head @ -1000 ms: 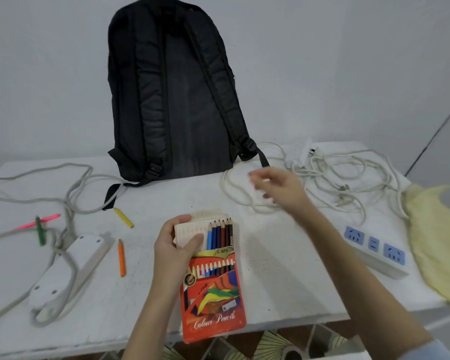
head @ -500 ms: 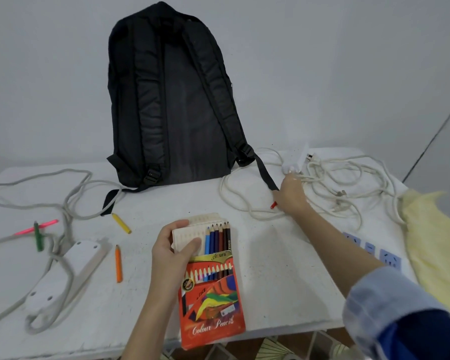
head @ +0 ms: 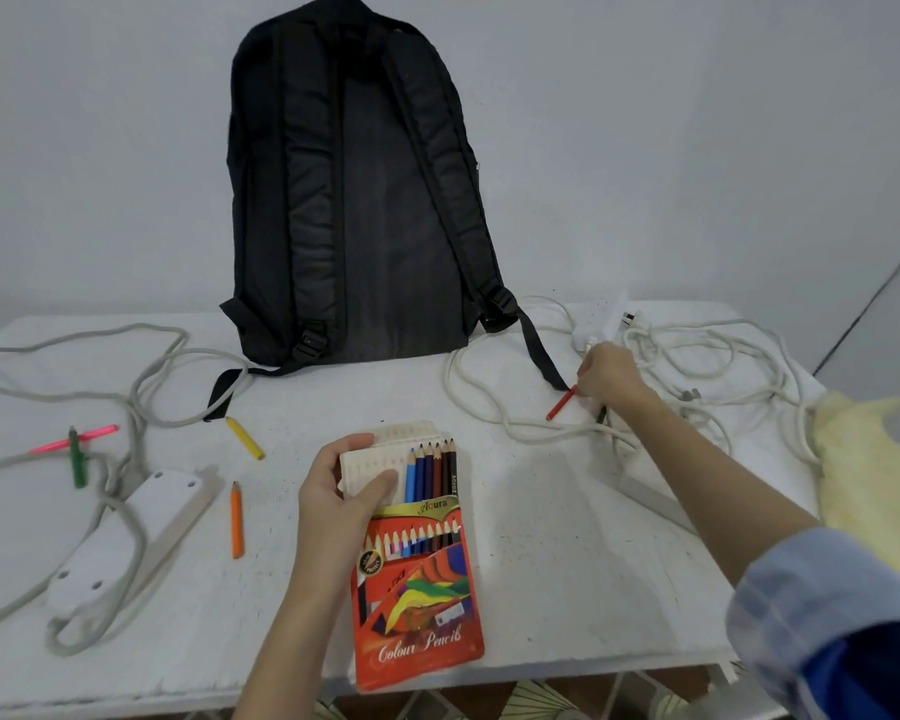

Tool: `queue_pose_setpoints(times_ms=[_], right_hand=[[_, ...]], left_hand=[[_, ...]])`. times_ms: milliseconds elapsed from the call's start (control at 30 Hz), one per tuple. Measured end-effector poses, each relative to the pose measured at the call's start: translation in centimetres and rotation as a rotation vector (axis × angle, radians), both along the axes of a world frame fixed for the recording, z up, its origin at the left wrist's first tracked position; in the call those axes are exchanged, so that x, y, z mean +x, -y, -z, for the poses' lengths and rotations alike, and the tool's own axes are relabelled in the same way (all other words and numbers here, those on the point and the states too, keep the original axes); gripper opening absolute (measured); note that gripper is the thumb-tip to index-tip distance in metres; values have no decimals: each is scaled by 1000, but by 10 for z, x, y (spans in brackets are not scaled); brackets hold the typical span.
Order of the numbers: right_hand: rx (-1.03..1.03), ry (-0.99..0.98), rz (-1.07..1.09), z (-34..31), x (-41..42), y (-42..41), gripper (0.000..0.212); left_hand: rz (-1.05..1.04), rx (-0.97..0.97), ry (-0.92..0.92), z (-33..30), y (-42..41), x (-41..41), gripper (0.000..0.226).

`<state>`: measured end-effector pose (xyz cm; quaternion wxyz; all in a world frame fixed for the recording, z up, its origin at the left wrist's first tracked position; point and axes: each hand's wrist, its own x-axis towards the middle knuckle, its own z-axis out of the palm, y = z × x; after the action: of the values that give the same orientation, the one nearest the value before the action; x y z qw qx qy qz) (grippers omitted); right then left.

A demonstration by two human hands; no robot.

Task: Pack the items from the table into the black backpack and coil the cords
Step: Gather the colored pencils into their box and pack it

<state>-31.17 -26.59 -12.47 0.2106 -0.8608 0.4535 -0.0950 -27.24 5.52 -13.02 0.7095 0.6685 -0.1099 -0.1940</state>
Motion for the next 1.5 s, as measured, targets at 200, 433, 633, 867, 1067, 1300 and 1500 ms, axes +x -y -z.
queue_pose_setpoints(times_ms=[200, 433, 633, 867, 1067, 1300, 1500], right_hand=[[75, -147, 0, -20, -16, 6, 32], [74, -343, -25, -18, -29, -5, 35], [113, -374, -22, -16, -30, -4, 34], [3, -395, -7, -14, -24, -11, 32], [13, -235, 23, -10, -18, -14, 36], [509, 229, 5, -13, -9, -18, 13], [102, 66, -23, 4, 1, -37, 30]], left_hand=[[18, 1, 1, 0, 5, 2, 27], [37, 14, 0, -2, 11, 3, 29], [56, 22, 2, -1, 11, 4, 29], [53, 6, 0, 0, 9, 5, 28], [42, -2, -1, 1, 4, 5, 27], [27, -18, -22, 1, -3, 4, 26], [5, -84, -64, -3, -6, -3, 9]])
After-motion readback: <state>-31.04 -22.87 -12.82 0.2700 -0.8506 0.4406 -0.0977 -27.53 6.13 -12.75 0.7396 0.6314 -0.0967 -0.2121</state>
